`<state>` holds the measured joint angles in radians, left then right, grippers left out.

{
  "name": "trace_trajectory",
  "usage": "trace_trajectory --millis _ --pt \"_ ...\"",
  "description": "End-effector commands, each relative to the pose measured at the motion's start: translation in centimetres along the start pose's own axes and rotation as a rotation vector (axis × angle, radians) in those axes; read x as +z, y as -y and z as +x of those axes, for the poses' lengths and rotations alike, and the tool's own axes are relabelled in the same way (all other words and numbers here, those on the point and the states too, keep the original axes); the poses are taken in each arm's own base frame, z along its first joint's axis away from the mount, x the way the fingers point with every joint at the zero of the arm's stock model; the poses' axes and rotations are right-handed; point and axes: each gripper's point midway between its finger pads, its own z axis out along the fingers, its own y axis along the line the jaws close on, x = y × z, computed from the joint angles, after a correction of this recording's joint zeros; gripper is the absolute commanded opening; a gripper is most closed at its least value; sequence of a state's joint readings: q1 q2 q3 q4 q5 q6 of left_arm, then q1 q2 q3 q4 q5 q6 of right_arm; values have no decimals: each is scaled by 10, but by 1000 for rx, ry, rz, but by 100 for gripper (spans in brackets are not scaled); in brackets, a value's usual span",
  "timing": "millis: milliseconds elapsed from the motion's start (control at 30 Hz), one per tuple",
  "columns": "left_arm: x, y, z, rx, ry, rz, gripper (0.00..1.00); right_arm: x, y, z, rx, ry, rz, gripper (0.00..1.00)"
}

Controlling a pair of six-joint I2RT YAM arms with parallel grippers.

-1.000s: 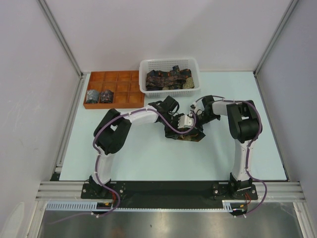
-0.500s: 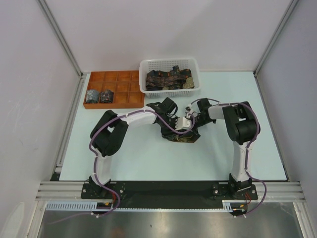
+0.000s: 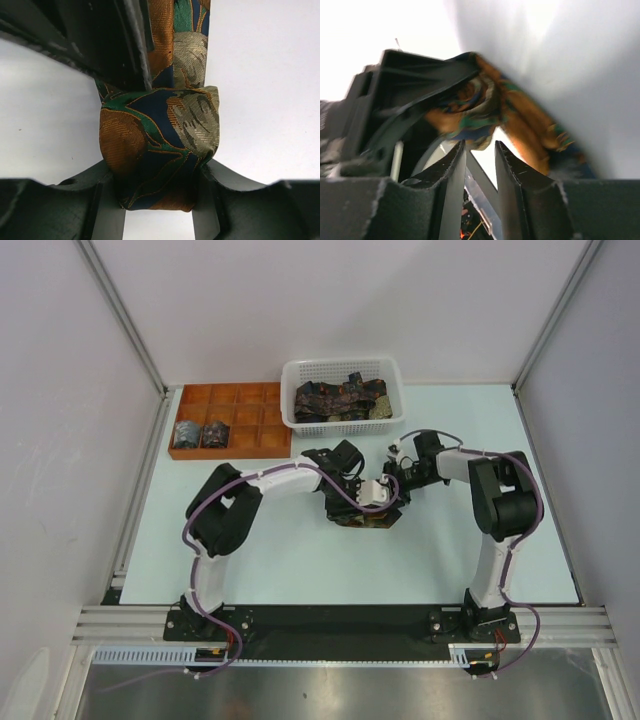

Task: Roll the ties
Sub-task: Roll the tie at the center of the board.

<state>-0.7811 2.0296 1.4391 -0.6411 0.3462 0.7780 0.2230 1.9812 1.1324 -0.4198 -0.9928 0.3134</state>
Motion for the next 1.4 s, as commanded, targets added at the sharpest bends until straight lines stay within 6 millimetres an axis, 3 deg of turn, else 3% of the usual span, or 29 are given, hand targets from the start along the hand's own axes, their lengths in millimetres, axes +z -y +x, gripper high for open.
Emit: trace_trajectory --millis 0,100,267,467,500,600,633,667,733,767,867,1033,1100,1167,1367 --pt "8 5 16 -44 -84 20 13 -11 -29 5 -49 22 -65 37" --pt "9 5 14 -47 -78 27 13 -8 -34 4 -62 31 -80 45" --pt "10 5 12 -49 -70 34 13 12 -20 5 -32 7 -56 45" --pt "9 6 13 -44 -69 33 13 28 -20 -6 -51 25 -46 45" --pt "9 6 13 -45 -71 33 13 29 -21 -7 -60 29 -46 43" --pt "8 7 12 -47 -59 35 15 31 -16 -3 -65 17 -22 16" --pt "7 6 10 -50 -49 31 17 31 -9 -3 -87 19 2 2" --pt "4 7 9 -50 -36 32 23 31 -4 2 -74 2 17 0" --pt "1 6 5 -71 5 36 32 29 7 5 -86 -8 49 0" --pt "-1 6 2 -76 25 40 44 29 10 5 -89 -10 60 0" --pt "-12 2 -11 -102 112 32 63 28 26 4 -92 -4 107 0" --pt "-38 -11 -38 -116 286 -10 77 19 49 -3 -77 21 174 0" --pt "-41 -12 -40 -144 318 -13 92 15 54 -6 -76 32 192 0" --pt "-46 -17 -45 -145 357 -23 99 12 58 -7 -72 38 201 0" --pt "-41 -18 -56 -150 414 0 99 6 73 -5 -67 29 288 0"
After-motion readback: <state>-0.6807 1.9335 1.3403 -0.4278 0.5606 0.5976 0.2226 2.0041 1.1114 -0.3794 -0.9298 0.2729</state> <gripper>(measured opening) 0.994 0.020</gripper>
